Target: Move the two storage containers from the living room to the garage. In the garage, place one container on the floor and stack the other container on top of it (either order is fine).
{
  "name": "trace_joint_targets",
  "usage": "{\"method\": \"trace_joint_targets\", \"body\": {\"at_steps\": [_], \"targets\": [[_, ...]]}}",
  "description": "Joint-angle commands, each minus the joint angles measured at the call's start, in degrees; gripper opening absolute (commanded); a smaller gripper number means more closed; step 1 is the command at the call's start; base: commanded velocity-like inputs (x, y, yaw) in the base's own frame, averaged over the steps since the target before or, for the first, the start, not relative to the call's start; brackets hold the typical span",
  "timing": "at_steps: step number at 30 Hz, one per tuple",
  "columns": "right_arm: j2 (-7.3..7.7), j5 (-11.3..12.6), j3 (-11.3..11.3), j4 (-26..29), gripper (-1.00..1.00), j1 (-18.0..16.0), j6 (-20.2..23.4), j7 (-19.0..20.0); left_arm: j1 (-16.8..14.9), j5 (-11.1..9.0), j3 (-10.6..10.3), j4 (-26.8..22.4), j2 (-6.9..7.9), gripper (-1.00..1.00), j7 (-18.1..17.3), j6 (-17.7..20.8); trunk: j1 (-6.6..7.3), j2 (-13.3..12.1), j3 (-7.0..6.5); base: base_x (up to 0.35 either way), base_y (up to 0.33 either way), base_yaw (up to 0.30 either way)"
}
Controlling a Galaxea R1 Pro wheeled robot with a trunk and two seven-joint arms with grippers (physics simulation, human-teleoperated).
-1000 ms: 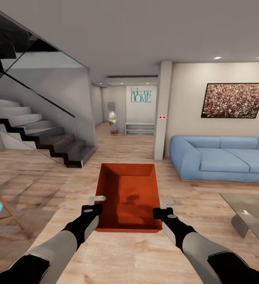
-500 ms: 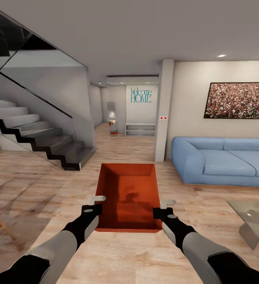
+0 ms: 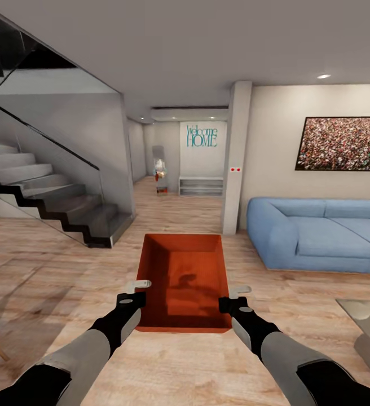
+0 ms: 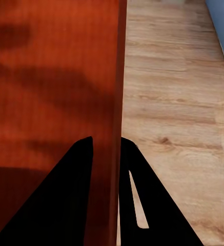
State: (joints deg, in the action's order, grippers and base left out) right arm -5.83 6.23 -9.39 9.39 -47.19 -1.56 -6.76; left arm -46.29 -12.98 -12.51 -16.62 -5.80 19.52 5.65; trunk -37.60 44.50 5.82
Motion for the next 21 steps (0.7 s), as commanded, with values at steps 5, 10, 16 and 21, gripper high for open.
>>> {"method": "trace_joint_targets", "body": {"at_steps": [5, 10, 16, 21], "targets": [[0.03, 1.0, 0.0, -0.2, -1.00, 0.0, 0.2, -0.3, -0.1, 1.6, 3.4, -0.3, 0.09, -1.00, 0.8, 0.3, -0.05, 0.1, 0.09, 0.322, 0.000, 0.000], [0.21, 1.0, 0.0, -0.2, -1.00, 0.0, 0.2, -0.3, -0.1, 1.6, 3.4, -0.3, 0.09, -1.00, 0.8, 0.3, -0.05, 0.1, 0.09, 0.322, 0.000, 0.000], [0.20, 1.0, 0.0, -0.2, -1.00, 0.0, 0.2, -0.3, -0.1, 1.6, 3.4, -0.3, 0.09, -1.00, 0.8, 0.3, -0.05, 0.1, 0.09, 0.323, 0.000, 0.000], [0.13, 1.0, 0.0, -0.2, -1.00, 0.0, 0.2, -0.3, -0.1, 1.6, 3.4, -0.3, 0.13, -1.00, 0.8, 0.3, -0.05, 0.1, 0.09, 0.324, 0.000, 0.000]]}}
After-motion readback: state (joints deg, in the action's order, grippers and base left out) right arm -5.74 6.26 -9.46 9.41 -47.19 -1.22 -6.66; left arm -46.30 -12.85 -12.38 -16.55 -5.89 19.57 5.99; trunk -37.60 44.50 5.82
